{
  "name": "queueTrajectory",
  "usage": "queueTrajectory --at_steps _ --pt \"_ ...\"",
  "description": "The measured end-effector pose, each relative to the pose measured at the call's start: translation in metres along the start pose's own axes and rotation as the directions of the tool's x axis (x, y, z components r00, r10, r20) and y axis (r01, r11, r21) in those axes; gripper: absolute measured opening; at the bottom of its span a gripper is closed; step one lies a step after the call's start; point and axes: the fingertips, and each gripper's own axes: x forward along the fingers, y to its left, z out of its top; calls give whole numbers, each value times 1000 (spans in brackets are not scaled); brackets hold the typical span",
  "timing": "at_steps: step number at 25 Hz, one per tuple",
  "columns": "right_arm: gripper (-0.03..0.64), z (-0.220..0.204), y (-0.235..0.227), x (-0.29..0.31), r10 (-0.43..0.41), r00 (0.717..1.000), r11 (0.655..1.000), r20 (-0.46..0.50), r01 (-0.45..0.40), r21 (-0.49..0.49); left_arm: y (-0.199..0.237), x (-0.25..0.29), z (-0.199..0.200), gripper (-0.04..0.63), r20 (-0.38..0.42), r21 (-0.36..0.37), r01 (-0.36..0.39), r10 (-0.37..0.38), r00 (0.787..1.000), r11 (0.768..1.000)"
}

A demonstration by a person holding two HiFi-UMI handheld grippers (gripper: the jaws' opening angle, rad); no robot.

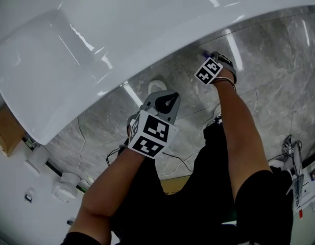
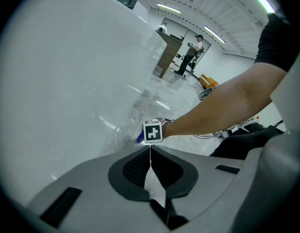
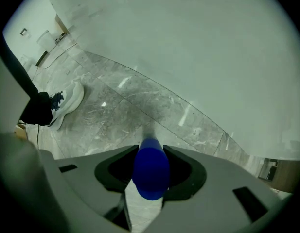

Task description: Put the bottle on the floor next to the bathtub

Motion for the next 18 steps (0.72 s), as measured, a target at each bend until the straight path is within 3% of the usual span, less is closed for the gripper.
queueTrajectory --at_steps 9,18 --pt "170 -6 -6 -43 -29 999 999 22 28 29 -9 -26 14 18 4 -9 -33 33 999 999" --pt "169 -9 -12 -171 -39 996 999 77 36 36 -47 -104 64 18 65 -40 -76 79 995 996"
